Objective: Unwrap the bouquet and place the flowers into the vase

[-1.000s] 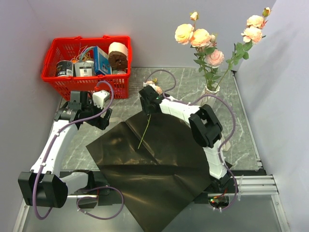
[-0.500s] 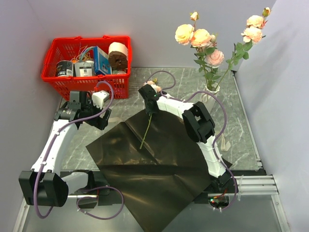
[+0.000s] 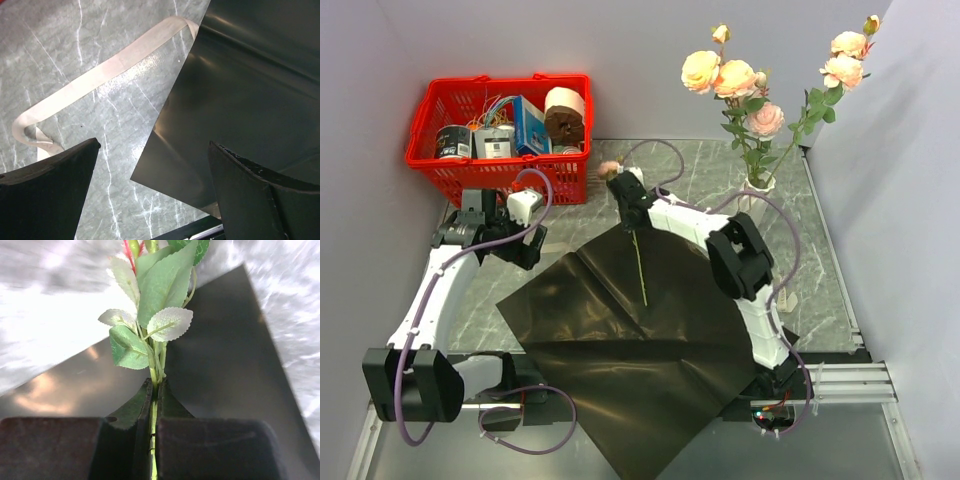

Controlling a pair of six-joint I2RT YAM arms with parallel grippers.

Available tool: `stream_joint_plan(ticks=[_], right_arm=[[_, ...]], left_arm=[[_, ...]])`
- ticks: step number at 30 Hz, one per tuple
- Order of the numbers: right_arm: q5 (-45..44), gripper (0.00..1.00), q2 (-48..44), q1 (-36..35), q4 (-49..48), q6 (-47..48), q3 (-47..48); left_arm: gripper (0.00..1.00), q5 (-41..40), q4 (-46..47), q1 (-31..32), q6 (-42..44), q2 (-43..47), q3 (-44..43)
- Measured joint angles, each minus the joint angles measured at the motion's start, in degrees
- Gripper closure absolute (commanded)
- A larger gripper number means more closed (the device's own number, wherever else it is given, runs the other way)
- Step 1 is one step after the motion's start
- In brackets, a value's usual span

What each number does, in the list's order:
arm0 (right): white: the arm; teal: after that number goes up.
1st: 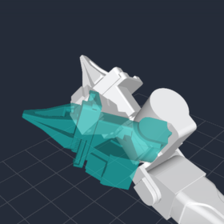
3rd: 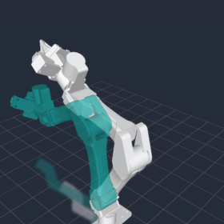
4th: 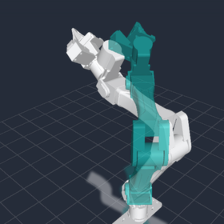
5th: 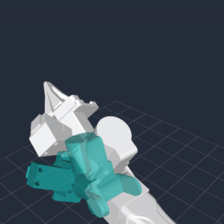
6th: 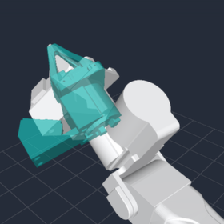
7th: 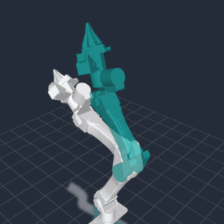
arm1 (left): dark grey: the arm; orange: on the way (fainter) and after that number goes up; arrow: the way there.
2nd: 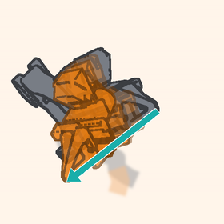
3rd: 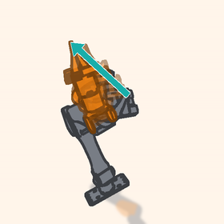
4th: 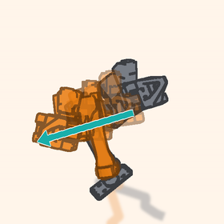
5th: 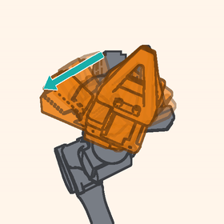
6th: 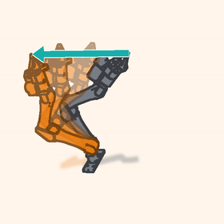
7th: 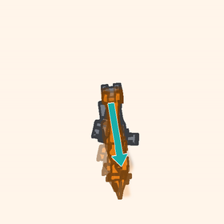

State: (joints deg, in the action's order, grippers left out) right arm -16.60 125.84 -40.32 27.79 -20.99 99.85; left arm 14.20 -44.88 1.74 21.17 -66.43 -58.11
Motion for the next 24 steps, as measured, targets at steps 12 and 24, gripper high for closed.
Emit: stream_joint_plan(ticks=[12,24], right_arm=[[1.3,1.00,-41.2,-9.7,-25.0,24.1,-16.3],[-1.9,1.00,-63.6,-5.9,-62.5,54.2,-29.3]], left_arm=[[0.04,1.7,-0.4,-0.5,-0.7,-1.2,-2.6],[0.04,2.6,-0.5,-0.6,-1.4,0.3,-2.8]])
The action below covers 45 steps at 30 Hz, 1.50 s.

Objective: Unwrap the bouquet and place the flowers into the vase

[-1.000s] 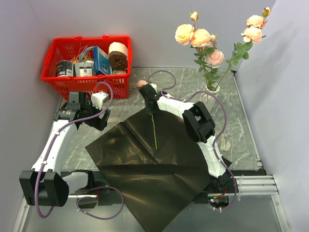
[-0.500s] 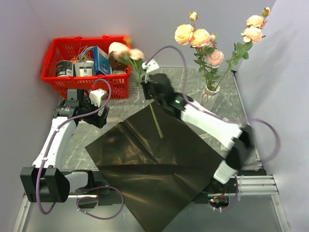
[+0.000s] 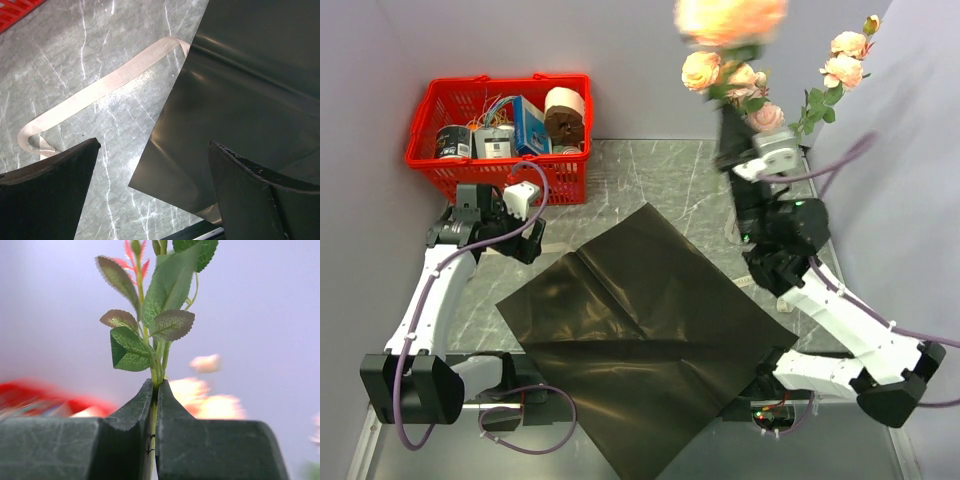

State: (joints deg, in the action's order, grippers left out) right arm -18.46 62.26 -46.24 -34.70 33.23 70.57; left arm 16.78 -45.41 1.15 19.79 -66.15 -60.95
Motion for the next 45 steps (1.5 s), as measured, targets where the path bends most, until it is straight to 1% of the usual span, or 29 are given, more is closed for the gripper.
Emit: stream_joint_plan(ticks=[3,7,11,16,22,30,33,35,36,37,40,42,45], right_arm=[[-1.9,1.00,0.2,8.9,-7.3,1.7,-2.1],[-4.1,1.00,1.9,20.8,-12.6,0.9,-5.1],[-4.5,1.00,4.3,27.0,-14.8,-1.2,-5.5],[-4.3,1.00,6.8,31.6,-17.3,-4.1,-5.5],[-4.1,1.00,11.5,34.7,-21.3,-5.8,-5.5],[-3.6,1.00,19.6,36.4,-24.9,-6.4,-6.6],[-3.9,1.00,20.9,36.4,-25.9,-6.4,-8.5],[-4.6,0.78,21.1,36.2,-26.2,-6.4,-10.2],[-5.0,0.63,21.1,36.0,-26.3,-6.4,-11.0],[-5.6,0.39,21.0,35.8,-26.6,-6.4,-11.9],[-7.7,0.13,20.4,34.2,-26.6,-6.7,-14.9],[-9.2,0.10,18.9,32.2,-26.1,-6.5,-17.0],[-12.3,0.04,15.0,27.3,-24.6,-5.3,-19.3]], left_arm=[[0.04,0.3,-0.2,0.0,0.0,0.0,-0.8],[0.04,0.4,-0.1,0.0,0.0,0.0,-1.6],[0.04,0.5,-0.1,0.0,0.0,-0.8,-2.4],[0.04,1.2,-0.1,0.0,0.0,-4.1,-5.2],[0.04,1.5,0.1,0.0,0.0,-7.6,-7.6],[0.04,1.5,0.1,-0.1,0.0,-10.8,-9.2],[0.04,1.6,0.1,-0.1,0.0,-11.6,-10.1],[0.04,1.8,0.1,-0.2,0.0,-11.6,-10.3],[0.04,2.0,0.2,-0.2,-0.1,-11.6,-10.4],[0.04,2.1,0.2,-0.2,-0.2,-11.6,-10.4],[0.04,2.5,0.3,-0.2,-0.5,-11.5,-10.4],[0.04,2.8,0.2,-0.2,-0.9,-11.1,-10.4],[0.04,3.1,0.3,-0.2,-1.3,-9.8,-10.4]])
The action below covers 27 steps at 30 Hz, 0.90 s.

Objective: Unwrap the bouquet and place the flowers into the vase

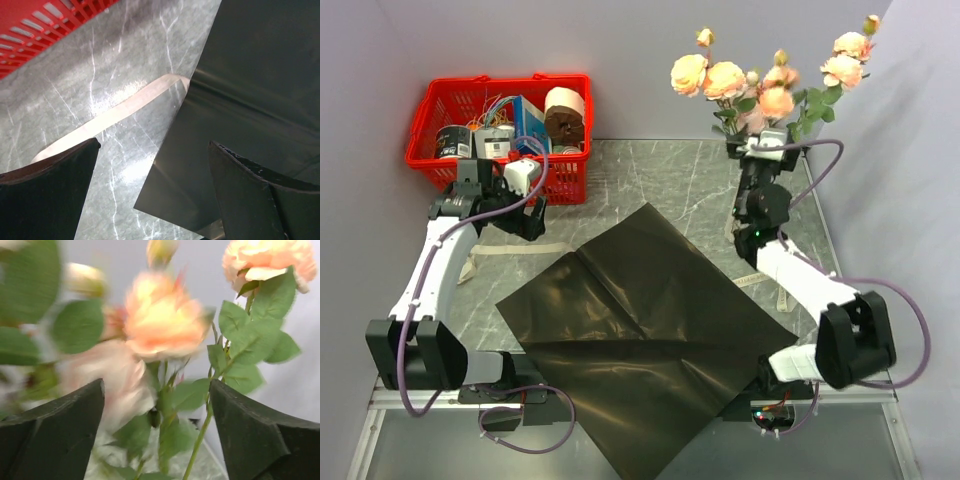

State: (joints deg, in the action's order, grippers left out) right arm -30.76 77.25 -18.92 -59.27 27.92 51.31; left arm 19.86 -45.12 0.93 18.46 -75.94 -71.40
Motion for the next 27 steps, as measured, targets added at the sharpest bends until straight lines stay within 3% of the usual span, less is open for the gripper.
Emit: stream_joint_plan(ticks=[5,8,17,27], right_arm=[[-4.4,0.00,-9.1,-9.4,8.2,-1.5,-1.1],[-5.4,0.00,-16.7,-12.2,22.1,-9.1,-0.3],[1.5,0.00,-34.1,-14.0,60.7,-31.8,1.2],[9.5,0.00,-39.6,-14.0,84.4,-43.8,1.4]], left_arm=[[0.04,1.2,0.2,-0.1,-1.0,4.1,0.0],[0.04,2.0,0.4,-0.1,-1.9,6.8,0.1],[0.04,4.0,1.2,-0.1,-5.1,12.0,1.9],[0.04,5.9,4.2,-0.1,-10.9,14.1,4.3]])
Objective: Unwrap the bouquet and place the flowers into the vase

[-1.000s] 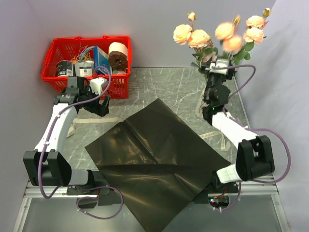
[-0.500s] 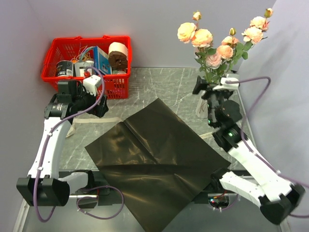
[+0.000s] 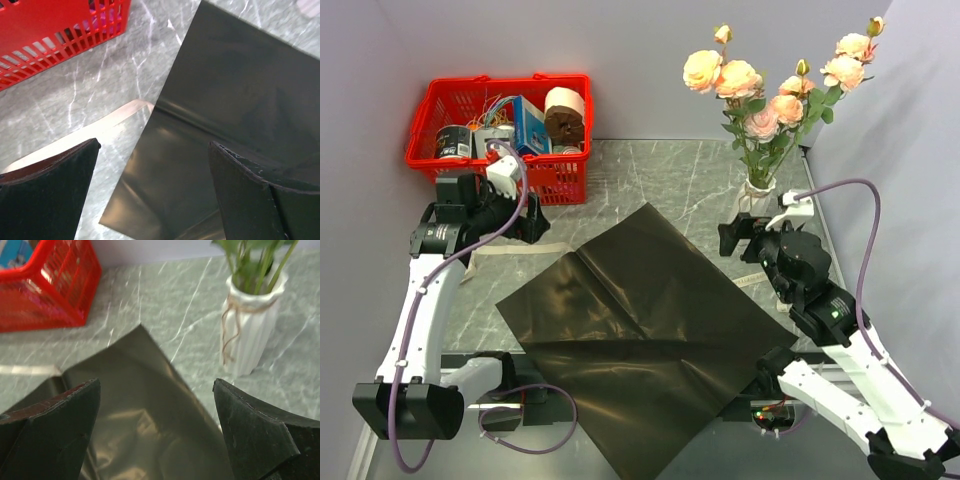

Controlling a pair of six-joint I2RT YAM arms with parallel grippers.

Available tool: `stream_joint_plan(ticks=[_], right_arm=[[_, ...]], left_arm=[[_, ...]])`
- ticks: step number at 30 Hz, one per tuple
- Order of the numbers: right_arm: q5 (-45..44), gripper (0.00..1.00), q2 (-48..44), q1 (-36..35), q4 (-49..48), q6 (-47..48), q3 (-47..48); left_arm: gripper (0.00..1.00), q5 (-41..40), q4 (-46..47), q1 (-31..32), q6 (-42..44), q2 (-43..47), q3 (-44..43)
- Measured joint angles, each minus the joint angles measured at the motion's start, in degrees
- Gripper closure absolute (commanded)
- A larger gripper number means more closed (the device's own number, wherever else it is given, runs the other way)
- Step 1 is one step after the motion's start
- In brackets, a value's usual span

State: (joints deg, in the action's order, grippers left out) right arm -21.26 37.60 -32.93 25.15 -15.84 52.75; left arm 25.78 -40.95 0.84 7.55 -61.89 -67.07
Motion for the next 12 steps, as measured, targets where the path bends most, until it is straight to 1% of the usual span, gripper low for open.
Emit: stream_joint_plan(ticks=[5,12], right_arm=[[2.4,0.00,-3.0,0.0,3.8,-1.3,-1.7],[5.6,0.00,-2.3,0.0,4.5,-0.9,-1.7]], left_arm=[[0.04,1.1,2.3,0.0,-2.8,0.1,0.5],[0.04,1.3,4.4,0.0,-4.2,0.1,1.0]])
